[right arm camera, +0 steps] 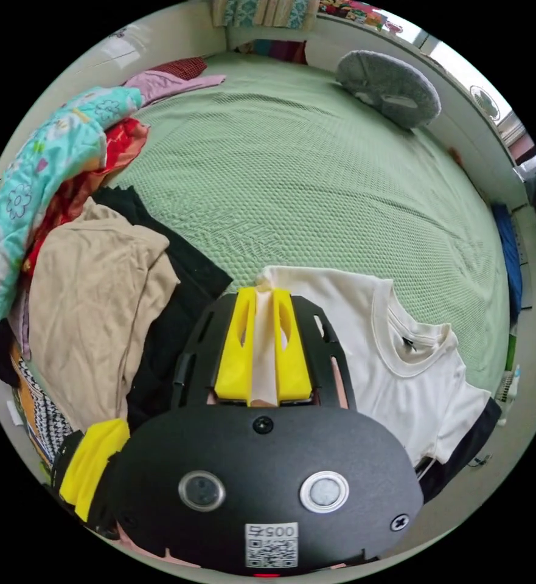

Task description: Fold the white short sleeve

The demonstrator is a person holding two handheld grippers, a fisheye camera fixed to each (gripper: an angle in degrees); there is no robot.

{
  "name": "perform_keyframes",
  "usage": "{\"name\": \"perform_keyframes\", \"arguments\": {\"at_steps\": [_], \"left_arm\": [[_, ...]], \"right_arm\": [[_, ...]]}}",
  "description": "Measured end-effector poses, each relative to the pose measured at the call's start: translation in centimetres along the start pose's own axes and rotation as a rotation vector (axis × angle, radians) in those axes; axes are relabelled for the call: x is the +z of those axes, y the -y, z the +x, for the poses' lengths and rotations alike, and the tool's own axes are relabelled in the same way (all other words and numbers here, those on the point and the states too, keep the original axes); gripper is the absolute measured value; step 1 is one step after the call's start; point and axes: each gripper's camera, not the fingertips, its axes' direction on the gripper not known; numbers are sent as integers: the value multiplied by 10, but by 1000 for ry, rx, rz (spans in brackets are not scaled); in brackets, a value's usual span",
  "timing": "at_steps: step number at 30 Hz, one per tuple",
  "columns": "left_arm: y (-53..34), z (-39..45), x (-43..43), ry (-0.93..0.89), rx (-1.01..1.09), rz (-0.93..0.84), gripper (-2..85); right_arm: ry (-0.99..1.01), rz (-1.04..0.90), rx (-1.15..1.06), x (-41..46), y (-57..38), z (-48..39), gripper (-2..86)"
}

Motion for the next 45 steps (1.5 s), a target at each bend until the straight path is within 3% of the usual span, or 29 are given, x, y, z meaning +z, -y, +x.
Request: {"name": "perform_keyframes", "arguments": {"at_steps": [6, 9, 13, 20, 26, 31, 36, 40, 43, 45], "left_arm": [[5, 7, 9, -37, 12, 0, 0], [7, 11, 15, -49, 6, -7, -2], [7, 21, 20, -60, 19, -2, -3], [8, 30, 31, -50, 0, -13, -4], [2, 48, 38, -38, 2, -3, -4], [-1, 69, 50, -32, 6, -11, -4], [-4, 90, 61, -7, 11, -14, -4], [-6, 109, 73, -14, 11, -21, -4], [-9, 125, 82, 5, 22, -34, -4], [-12, 135, 87, 18, 28, -42, -4]], "right_arm": [[271, 87, 175, -6, 5, 44, -10], [337, -49, 125, 23, 3, 48, 0], [438, 82, 79, -12, -18, 59, 27], [326, 250, -139, -78, -116, 45, 35], [265, 230, -178, -80, -199, 24, 54], [62, 194, -217, -50, -238, -13, 47], [80, 187, -180, -42, -259, -11, 11], [242, 269, -136, -61, -281, -2, -11], [180, 154, -103, -36, -289, -5, -10], [181, 199, -118, -30, -303, -2, -8]]}}
